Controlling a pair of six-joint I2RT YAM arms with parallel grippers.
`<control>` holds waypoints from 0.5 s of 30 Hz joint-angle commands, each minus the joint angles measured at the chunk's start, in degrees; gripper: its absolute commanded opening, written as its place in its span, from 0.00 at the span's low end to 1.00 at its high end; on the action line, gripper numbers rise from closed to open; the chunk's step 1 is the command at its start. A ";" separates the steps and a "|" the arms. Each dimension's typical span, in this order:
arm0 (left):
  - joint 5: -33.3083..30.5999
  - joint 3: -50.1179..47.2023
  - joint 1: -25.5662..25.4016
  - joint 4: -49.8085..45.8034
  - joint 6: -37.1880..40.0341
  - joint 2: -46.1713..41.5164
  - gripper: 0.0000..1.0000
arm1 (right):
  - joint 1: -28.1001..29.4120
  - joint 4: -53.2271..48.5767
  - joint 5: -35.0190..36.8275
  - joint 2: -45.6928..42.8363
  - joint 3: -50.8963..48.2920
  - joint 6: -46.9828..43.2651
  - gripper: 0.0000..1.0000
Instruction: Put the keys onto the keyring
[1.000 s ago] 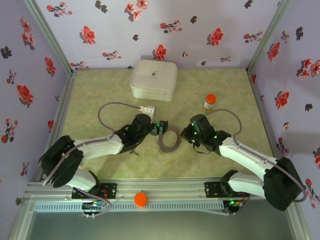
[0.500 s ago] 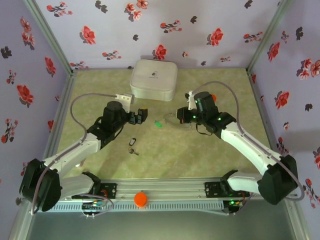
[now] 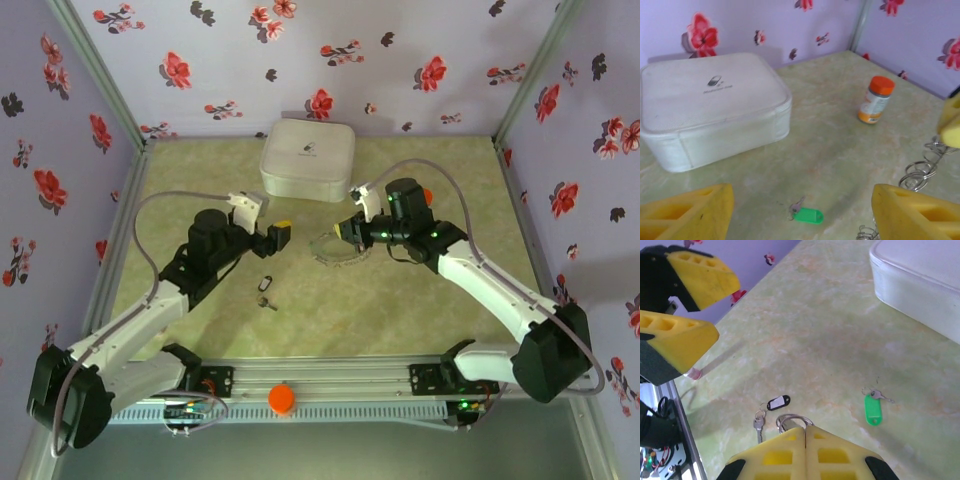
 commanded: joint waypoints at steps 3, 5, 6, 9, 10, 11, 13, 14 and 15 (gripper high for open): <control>5.39 -10.00 0.10 23.13 3.30 -2.25 0.77 | -0.15 -3.02 -6.64 -1.24 1.35 -9.16 0.00; 6.33 -11.58 0.11 26.50 3.36 -2.15 0.77 | -0.01 -3.90 -9.18 -1.37 1.51 -11.47 0.00; 7.61 -11.35 0.10 25.60 5.24 -1.84 0.78 | 0.11 -4.17 -9.61 -1.55 1.56 -12.33 0.00; 12.92 -10.85 0.10 25.43 6.42 -0.38 0.80 | 0.62 -3.38 -10.04 -2.35 0.85 -15.09 0.00; 13.67 -10.91 0.11 26.06 5.94 -0.11 0.80 | 0.79 -3.03 -10.31 -2.75 0.42 -16.29 0.00; 14.85 -10.96 0.10 26.51 5.83 0.10 0.80 | 0.97 -2.73 -10.72 -2.98 -0.03 -17.57 0.00; 17.56 -11.40 0.10 28.00 5.97 0.23 0.83 | 1.21 -2.42 -11.45 -3.57 -0.52 -19.94 0.00; 18.14 -11.54 0.10 28.77 5.21 0.13 0.86 | 1.30 -2.64 -12.21 -3.57 -0.53 -20.88 0.00; 18.51 -11.51 0.11 29.11 4.18 -0.11 0.87 | 1.39 -2.98 -13.19 -3.54 -0.46 -21.96 0.00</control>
